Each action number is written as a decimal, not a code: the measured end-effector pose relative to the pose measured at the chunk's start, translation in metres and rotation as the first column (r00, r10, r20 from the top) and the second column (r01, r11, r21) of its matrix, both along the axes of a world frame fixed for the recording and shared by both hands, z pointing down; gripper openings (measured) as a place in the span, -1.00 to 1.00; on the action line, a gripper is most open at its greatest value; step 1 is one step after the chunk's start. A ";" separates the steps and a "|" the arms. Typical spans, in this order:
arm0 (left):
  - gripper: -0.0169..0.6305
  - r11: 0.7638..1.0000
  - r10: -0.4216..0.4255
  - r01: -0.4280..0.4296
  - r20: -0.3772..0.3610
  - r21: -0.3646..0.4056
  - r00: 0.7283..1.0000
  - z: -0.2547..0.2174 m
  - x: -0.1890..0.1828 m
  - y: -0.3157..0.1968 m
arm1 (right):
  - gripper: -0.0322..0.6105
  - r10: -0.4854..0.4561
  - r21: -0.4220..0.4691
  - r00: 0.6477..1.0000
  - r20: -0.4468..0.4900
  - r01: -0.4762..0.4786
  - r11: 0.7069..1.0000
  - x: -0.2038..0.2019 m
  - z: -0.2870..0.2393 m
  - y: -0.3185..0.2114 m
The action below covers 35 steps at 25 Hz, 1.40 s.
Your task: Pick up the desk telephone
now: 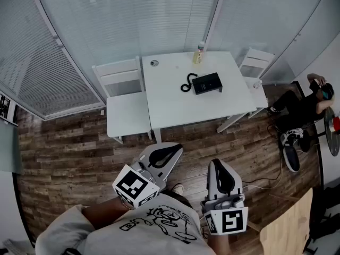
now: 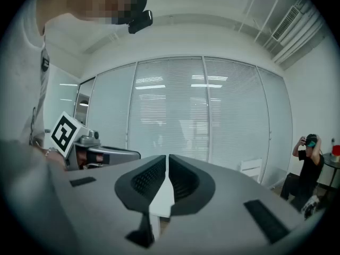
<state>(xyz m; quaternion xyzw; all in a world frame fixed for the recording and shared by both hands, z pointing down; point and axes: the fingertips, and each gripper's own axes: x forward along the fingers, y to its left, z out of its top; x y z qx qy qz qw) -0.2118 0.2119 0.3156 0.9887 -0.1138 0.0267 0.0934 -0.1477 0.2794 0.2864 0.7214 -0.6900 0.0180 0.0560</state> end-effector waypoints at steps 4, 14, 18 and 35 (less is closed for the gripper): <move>-0.94 1.000 0.021 -0.021 -0.003 -0.005 1.000 -0.002 0.008 -0.005 | -0.85 0.014 0.007 1.000 -0.017 -0.014 1.000 0.007 -0.005 -0.008; -0.94 0.998 0.064 -0.064 0.013 -0.020 0.998 0.007 0.016 -0.025 | -0.85 0.087 0.034 0.995 0.042 -0.089 0.995 0.025 0.000 -0.021; -0.94 0.998 0.064 -0.064 0.020 -0.026 0.998 0.009 0.033 -0.034 | -0.84 0.105 0.034 0.993 0.053 -0.107 0.994 0.045 -0.001 -0.027; -0.94 0.999 -0.035 0.037 0.049 -0.034 0.998 0.021 0.204 -0.083 | -0.84 0.009 -0.001 0.994 0.108 -0.009 1.000 0.221 0.017 -0.073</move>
